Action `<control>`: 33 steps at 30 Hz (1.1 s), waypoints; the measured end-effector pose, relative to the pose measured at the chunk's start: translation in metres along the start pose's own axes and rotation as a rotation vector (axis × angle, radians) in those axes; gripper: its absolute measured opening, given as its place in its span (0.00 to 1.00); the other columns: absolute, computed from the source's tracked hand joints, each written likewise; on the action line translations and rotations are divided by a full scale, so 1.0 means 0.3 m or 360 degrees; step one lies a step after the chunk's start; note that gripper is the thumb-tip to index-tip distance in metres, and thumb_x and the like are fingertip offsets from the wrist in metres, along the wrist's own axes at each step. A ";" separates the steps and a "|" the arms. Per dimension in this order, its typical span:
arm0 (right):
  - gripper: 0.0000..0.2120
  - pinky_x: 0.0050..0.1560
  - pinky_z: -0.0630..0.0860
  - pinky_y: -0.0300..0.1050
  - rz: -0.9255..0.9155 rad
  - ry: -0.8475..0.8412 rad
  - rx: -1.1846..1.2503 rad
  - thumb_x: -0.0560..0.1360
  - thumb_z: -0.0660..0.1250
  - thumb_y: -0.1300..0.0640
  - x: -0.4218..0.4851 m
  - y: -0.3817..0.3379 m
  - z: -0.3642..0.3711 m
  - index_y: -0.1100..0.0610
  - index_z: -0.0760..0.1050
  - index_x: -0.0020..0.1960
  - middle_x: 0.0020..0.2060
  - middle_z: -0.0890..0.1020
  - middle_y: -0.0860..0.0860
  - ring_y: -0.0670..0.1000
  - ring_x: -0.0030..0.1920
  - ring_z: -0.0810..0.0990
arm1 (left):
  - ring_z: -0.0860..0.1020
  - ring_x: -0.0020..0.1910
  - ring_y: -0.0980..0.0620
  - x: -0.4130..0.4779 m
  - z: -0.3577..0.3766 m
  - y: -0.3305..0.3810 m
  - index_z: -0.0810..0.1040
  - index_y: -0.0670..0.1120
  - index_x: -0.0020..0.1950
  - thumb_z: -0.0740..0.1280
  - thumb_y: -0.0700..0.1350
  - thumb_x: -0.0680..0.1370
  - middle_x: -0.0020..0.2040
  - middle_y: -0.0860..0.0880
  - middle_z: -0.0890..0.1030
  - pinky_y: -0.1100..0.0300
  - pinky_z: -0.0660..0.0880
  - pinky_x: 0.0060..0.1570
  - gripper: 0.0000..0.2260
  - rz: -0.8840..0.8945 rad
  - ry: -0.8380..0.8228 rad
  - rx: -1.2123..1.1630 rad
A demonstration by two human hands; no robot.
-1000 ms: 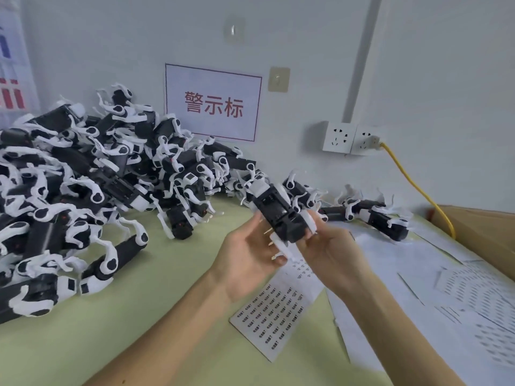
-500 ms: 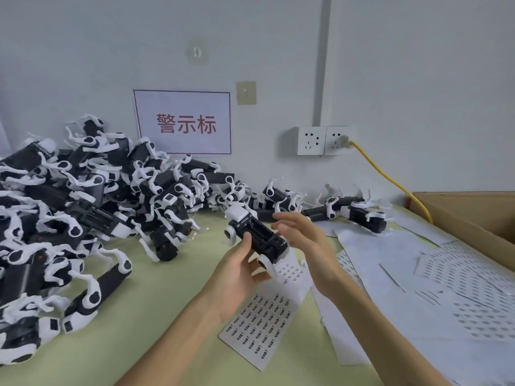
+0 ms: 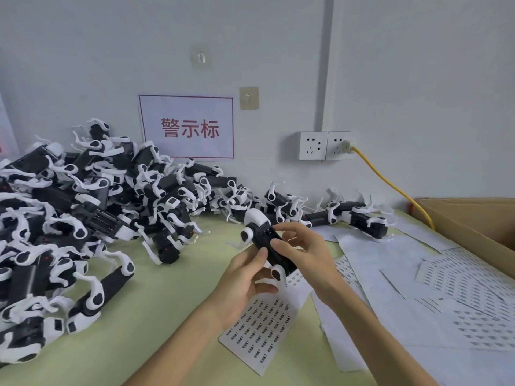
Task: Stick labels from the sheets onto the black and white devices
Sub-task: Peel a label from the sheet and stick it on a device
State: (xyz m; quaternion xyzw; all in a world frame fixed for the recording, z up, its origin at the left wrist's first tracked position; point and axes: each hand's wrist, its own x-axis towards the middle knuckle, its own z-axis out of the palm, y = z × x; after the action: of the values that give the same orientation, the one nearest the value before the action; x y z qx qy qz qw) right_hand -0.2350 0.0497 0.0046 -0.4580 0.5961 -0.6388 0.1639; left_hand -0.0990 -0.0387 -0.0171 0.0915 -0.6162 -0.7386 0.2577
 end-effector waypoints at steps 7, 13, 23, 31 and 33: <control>0.11 0.47 0.79 0.51 0.0071 0.0014 0.0109 0.69 0.75 0.46 -0.003 0.000 0.003 0.50 0.81 0.48 0.47 0.84 0.55 0.57 0.45 0.83 | 0.82 0.43 0.50 -0.005 0.006 -0.010 0.80 0.49 0.67 0.68 0.52 0.78 0.50 0.44 0.84 0.57 0.78 0.39 0.18 -0.0060 0.0043 0.0099; 0.06 0.41 0.77 0.40 0.0213 -0.0052 0.0370 0.77 0.73 0.54 -0.001 -0.003 -0.019 0.51 0.80 0.42 0.41 0.84 0.48 0.48 0.42 0.81 | 0.81 0.39 0.50 -0.005 0.019 -0.022 0.83 0.53 0.62 0.67 0.52 0.79 0.44 0.48 0.84 0.57 0.79 0.38 0.14 -0.0079 -0.0055 0.0126; 0.07 0.45 0.79 0.40 0.0285 -0.0163 0.0512 0.81 0.67 0.59 0.006 0.008 -0.027 0.54 0.80 0.45 0.46 0.84 0.51 0.49 0.46 0.82 | 0.80 0.45 0.44 0.003 0.003 -0.012 0.78 0.44 0.69 0.65 0.52 0.79 0.59 0.37 0.81 0.54 0.76 0.34 0.21 -0.0125 -0.0049 -0.0153; 0.14 0.50 0.75 0.48 0.0283 -0.0222 0.0627 0.75 0.68 0.60 0.007 0.010 -0.015 0.53 0.83 0.59 0.52 0.81 0.56 0.53 0.51 0.79 | 0.82 0.49 0.40 0.012 -0.009 0.007 0.81 0.42 0.66 0.61 0.51 0.82 0.57 0.30 0.78 0.55 0.79 0.40 0.19 -0.0065 -0.0043 -0.0479; 0.18 0.49 0.75 0.45 0.0259 -0.0243 0.0592 0.71 0.67 0.59 0.008 0.013 -0.016 0.53 0.82 0.60 0.50 0.80 0.52 0.51 0.49 0.79 | 0.82 0.53 0.40 0.012 -0.014 0.011 0.79 0.44 0.67 0.61 0.53 0.83 0.52 0.35 0.83 0.55 0.78 0.42 0.19 -0.0025 0.0002 -0.0415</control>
State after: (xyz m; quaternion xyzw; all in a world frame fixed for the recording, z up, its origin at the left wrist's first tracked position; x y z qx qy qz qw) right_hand -0.2414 0.0499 0.0026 -0.4173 0.4888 -0.6858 0.3414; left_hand -0.0994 -0.0446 -0.0142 0.0626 -0.5141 -0.8144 0.2619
